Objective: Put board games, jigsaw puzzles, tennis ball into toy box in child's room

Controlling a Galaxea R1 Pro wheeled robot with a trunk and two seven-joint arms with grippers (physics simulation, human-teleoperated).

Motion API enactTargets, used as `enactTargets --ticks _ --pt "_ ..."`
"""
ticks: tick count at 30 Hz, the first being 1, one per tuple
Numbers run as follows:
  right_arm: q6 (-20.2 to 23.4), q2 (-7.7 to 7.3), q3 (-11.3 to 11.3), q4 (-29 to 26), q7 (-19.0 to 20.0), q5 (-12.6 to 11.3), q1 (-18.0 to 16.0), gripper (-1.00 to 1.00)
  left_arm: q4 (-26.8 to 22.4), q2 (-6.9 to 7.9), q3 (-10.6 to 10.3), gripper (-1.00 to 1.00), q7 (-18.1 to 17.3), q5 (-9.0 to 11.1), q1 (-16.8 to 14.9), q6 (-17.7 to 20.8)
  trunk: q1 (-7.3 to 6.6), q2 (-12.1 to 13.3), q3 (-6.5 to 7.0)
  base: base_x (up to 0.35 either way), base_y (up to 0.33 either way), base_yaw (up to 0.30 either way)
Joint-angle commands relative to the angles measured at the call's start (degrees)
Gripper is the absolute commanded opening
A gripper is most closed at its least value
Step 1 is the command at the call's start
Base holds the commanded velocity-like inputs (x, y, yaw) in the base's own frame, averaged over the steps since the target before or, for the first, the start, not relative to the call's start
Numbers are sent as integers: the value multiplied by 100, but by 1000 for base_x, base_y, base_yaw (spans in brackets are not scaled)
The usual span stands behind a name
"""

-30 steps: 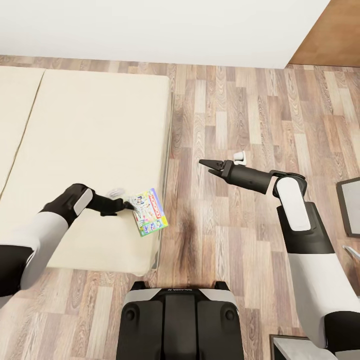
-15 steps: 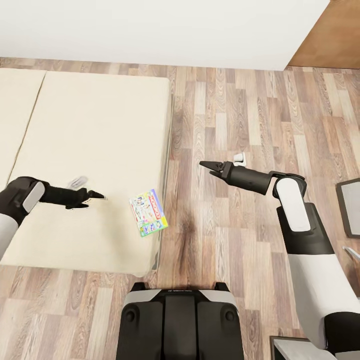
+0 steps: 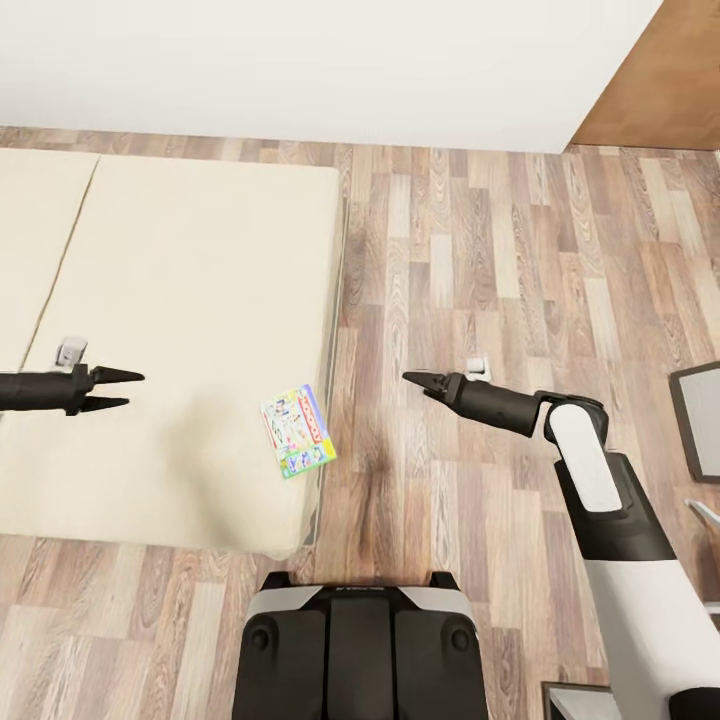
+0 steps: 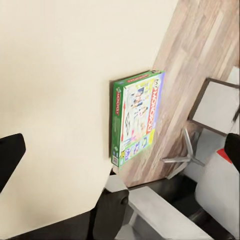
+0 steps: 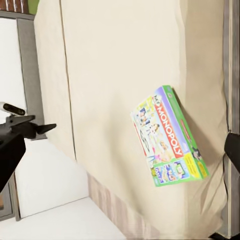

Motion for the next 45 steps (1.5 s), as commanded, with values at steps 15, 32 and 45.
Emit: enactTargets --ticks 15,32,45 --pt "-27 -373 -523 -573 73 47 1430 100 -81 528 -66 100 -1719 0 818 -2 3 -6 136 0 0 0" --pt "-78 -353 -1936 -641 362 34 3091 100 5 754 -88 100 -1957 7 1326 -231 3 -6 296 0 0 0" --pt "-1131 -382 -2096 -686 1610 34 3901 100 17 777 -89 100 -2193 18 1940 -637 3 -6 419 0 0 0"
